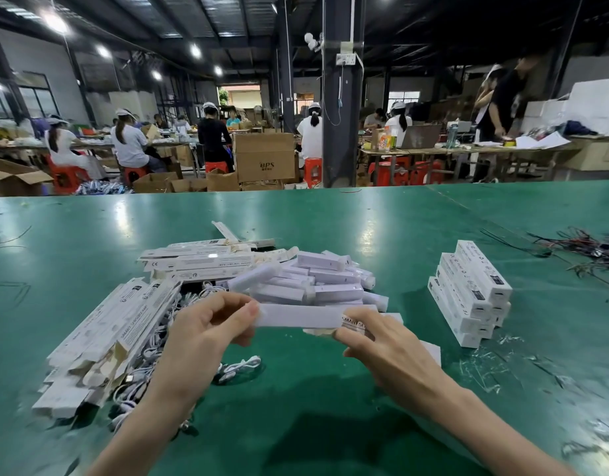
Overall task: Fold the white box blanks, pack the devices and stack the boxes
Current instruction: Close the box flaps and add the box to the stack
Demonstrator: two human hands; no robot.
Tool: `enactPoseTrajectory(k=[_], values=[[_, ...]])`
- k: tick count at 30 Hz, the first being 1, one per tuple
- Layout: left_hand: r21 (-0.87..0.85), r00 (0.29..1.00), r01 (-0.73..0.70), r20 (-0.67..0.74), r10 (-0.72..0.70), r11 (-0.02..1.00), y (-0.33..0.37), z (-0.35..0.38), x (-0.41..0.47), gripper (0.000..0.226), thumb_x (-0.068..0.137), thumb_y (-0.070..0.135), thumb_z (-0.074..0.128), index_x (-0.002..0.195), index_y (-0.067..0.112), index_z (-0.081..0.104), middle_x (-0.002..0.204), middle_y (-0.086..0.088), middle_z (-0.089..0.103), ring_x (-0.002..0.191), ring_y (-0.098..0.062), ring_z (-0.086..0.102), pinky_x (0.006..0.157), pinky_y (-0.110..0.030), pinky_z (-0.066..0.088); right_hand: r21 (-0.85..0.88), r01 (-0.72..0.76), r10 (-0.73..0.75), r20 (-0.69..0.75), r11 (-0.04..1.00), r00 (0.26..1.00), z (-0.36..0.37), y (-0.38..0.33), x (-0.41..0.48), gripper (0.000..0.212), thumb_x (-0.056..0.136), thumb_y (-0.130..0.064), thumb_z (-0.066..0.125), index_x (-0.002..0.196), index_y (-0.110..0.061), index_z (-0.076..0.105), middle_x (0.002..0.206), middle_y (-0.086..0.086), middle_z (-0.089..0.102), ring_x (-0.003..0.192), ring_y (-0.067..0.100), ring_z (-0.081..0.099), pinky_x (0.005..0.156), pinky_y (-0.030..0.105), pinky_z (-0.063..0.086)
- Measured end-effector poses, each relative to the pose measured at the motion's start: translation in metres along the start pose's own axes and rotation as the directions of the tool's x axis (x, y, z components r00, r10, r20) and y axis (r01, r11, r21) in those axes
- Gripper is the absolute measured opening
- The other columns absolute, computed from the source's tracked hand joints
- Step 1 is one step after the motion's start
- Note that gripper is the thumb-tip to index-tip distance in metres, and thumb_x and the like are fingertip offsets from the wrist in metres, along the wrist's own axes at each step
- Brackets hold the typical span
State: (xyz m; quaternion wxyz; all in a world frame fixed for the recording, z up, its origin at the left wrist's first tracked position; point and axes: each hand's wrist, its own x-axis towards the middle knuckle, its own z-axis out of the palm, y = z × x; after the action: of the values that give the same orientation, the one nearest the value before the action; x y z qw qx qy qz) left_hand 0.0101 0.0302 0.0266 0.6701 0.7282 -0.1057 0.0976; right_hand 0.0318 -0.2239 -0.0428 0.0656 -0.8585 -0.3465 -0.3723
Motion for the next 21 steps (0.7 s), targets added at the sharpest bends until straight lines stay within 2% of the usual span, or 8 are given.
enactPoseTrajectory(k=[3,10,15,18,21], values=[[0.029,0.998,0.060,-0.009,-0.060,0.998,-0.001,-0.003,0.008,0.010,0.085,0.012,0.066,0.083,0.009,0.075,0.073,-0.010,0.068,0.064,-0.013,0.061,0.059,-0.020,0.050,0.031,0.017,-0.017,0.003,0.999,1.000,-0.002,0.000,0.001,0.072,0.063,0.006,0.082,0.115,-0.021,0.041,0.108,0.011,0.063,0.075,0.028,0.060,0.059,0.036,0.051],[0.002,0.987,0.157,0.019,-0.157,0.988,-0.002,-0.011,0.017,0.014,0.087,0.006,0.062,0.083,-0.001,0.073,0.067,-0.009,0.061,0.056,-0.011,0.054,0.051,-0.017,0.047,0.100,0.013,-0.014,0.015,0.995,1.000,-0.004,0.000,0.003,0.064,0.068,0.006,0.080,0.112,-0.017,0.039,0.107,0.010,0.064,0.079,0.027,0.061,0.058,0.037,0.051],[0.032,0.987,0.158,0.001,-0.158,0.987,-0.005,-0.007,0.019,0.012,0.088,0.008,0.063,0.084,0.002,0.073,0.066,-0.004,0.064,0.056,-0.006,0.057,0.054,-0.018,0.046,0.094,0.037,-0.039,0.021,0.995,0.999,-0.005,-0.002,0.002,0.062,0.069,0.004,0.080,0.112,-0.018,0.040,0.107,0.005,0.064,0.075,0.024,0.058,0.058,0.037,0.050],[0.041,0.989,0.146,-0.030,-0.145,0.988,-0.007,-0.007,0.021,0.010,0.088,0.010,0.065,0.086,0.006,0.074,0.072,-0.007,0.067,0.060,-0.008,0.059,0.060,-0.021,0.046,0.104,0.035,-0.036,0.011,0.994,0.999,-0.005,-0.002,0.002,0.061,0.071,0.003,0.079,0.113,-0.018,0.039,0.108,0.003,0.064,0.075,0.023,0.058,0.060,0.038,0.050],[0.047,0.993,0.099,-0.063,-0.096,0.994,-0.011,-0.004,0.016,0.008,0.086,0.013,0.067,0.086,0.010,0.074,0.074,-0.007,0.070,0.064,-0.009,0.062,0.059,-0.017,0.049,0.154,0.015,-0.015,-0.003,0.988,1.000,-0.005,0.000,0.002,0.056,0.074,0.004,0.073,0.113,-0.017,0.039,0.110,0.002,0.061,0.076,0.024,0.056,0.062,0.038,0.049]])
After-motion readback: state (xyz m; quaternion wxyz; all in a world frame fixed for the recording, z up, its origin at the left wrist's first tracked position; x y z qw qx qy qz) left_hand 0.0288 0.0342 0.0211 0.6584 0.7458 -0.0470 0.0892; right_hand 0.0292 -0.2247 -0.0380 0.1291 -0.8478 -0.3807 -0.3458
